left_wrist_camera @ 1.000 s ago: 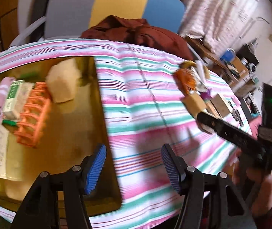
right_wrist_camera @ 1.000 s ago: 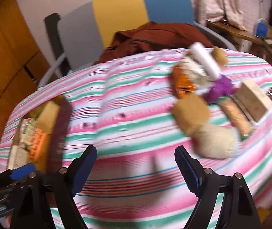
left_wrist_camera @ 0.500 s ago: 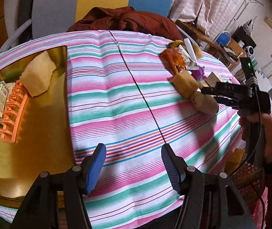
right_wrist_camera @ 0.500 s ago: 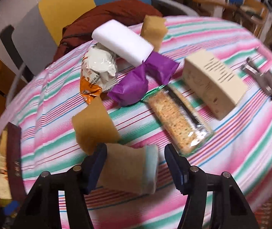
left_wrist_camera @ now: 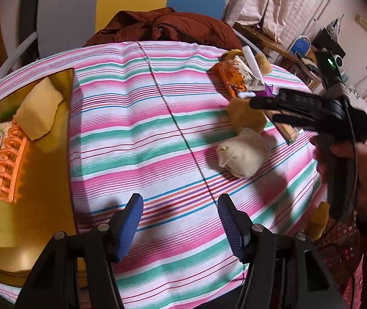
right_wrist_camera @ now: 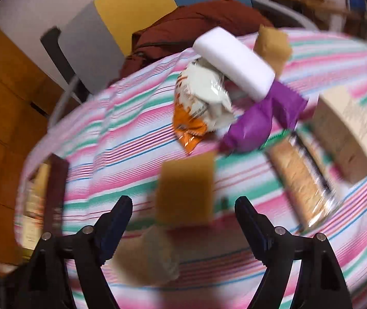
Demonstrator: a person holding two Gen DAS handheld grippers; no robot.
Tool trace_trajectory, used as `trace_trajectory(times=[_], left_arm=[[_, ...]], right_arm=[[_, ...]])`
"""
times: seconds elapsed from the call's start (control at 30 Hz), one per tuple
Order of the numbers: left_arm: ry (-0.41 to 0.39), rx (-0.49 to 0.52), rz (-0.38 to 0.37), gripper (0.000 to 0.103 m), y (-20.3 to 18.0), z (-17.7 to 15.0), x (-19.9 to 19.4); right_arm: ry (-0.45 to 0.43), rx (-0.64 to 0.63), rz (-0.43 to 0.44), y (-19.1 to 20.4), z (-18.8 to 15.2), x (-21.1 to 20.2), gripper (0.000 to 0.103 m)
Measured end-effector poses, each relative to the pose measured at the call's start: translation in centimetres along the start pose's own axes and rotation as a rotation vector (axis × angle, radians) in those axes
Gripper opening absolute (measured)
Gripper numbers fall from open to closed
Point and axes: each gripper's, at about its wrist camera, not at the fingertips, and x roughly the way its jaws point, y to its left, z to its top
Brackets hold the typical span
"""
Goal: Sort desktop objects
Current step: 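Grasp the yellow sponge with the right tool while the left grasps the cream sock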
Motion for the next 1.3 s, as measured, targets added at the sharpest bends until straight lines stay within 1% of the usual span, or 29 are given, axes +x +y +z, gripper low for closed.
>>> trace_trajectory(times=[0.1,0.13,0.17,0.2,0.27,0.3,0.37,0.43,0.47,0.5,0.63,0.67,0.77,0.8,0.83,0.87,0.9,0.97,1.03,1.07,1.1,1.17,1.2,1.23,1.3], left_arm=[[0.002,0.026,0.004,0.061,-0.8,0.4,0.4],[0.004,0.037,0.005,0.061,-1.1,0.5,0.5],[0.008,0.047,0.007,0.061,-1.3,0.7,0.7],[0.009,0.054,0.007,0.061,-1.5,0.8,0.9],[0.013,0.076,0.003,0.061,-2.0,1.4,1.3],[0.017,0.082,0.000,0.061,-2.1,1.6,1.6],[0.027,0.089,-0.025,0.061,-2.4,2.5,2.3],[0.045,0.130,-0.023,0.061,-3.2,3.1,3.2],[0.037,0.154,-0.024,0.061,-3.6,3.5,3.4],[0.033,0.171,-0.025,0.062,-4.1,3.7,3.6],[0.050,0.304,-0.059,0.063,-7.2,5.0,5.2],[0.057,0.342,-0.068,0.065,-8.0,5.2,5.6],[0.079,0.410,-0.081,0.067,-9.4,5.5,6.9],[0.086,0.451,-0.078,0.069,-10.0,5.4,7.4],[0.079,0.498,-0.044,0.069,-10.5,5.2,7.8],[0.077,0.525,-0.016,0.069,-10.8,5.0,8.2],[0.074,0.536,-0.004,0.069,-10.9,4.9,8.5],[0.062,0.506,-0.016,0.068,-10.3,5.1,8.8],[0.053,0.434,-0.058,0.068,-9.2,5.5,8.9],[0.051,0.406,-0.067,0.068,-8.7,5.7,8.9],[0.051,0.393,-0.071,0.068,-8.6,5.7,9.0],[0.044,0.391,-0.066,0.067,-8.5,5.7,9.1],[0.041,0.394,-0.058,0.061,-8.5,5.6,9.1],[0.032,0.396,-0.050,0.061,-8.4,5.6,9.2],[0.024,0.369,-0.065,0.060,-8.2,5.5,9.1]], right_arm=[[0.022,-0.012,0.007,0.7,0.7,1.0,0.081],[0.037,-0.014,0.008,0.7,1.1,1.6,0.077],[0.048,-0.021,0.004,1.0,1.2,2.0,0.070],[0.068,-0.035,-0.008,1.2,1.3,2.6,0.066],[0.101,-0.066,-0.059,1.0,1.2,3.4,0.055],[0.111,-0.079,-0.074,1.0,1.0,3.6,0.055],[0.095,-0.060,-0.073,0.7,1.0,2.9,0.054],[0.082,-0.045,-0.129,-0.3,0.9,2.0,0.054],[0.076,-0.032,-0.165,-1.1,0.8,1.4,0.054],[0.067,-0.012,-0.177,-1.9,0.7,0.7,0.054],[0.075,0.082,-0.137,-4.3,0.2,-0.2,0.054],[0.083,0.096,-0.128,-4.6,0.1,-0.2,0.054],[0.096,0.106,-0.116,-5.3,-0.1,-0.6,0.054],[0.097,0.106,-0.118,-5.4,-0.1,-0.7,0.054],[0.097,0.108,-0.119,-5.3,-0.4,-0.7,0.054],[0.098,0.112,-0.117,-5.3,-0.4,-0.8,0.054],[0.099,0.115,-0.114,-5.3,-0.4,-0.7,0.054],[0.102,0.118,-0.112,-5.4,-0.4,-0.6,0.054],[0.103,0.120,-0.110,-5.3,-0.3,-0.5,0.054],[0.103,0.124,-0.106,-5.4,-0.4,-0.5,0.054],[0.104,0.129,-0.104,-4.9,0.0,0.4,0.054],[0.105,0.134,-0.100,-4.9,0.1,0.5,0.054],[0.105,0.133,-0.101,-4.8,0.1,0.6,0.054],[0.106,0.131,-0.103,-4.8,0.1,0.6,0.054],[0.106,0.123,-0.108,-4.7,0.0,0.6,0.054]])
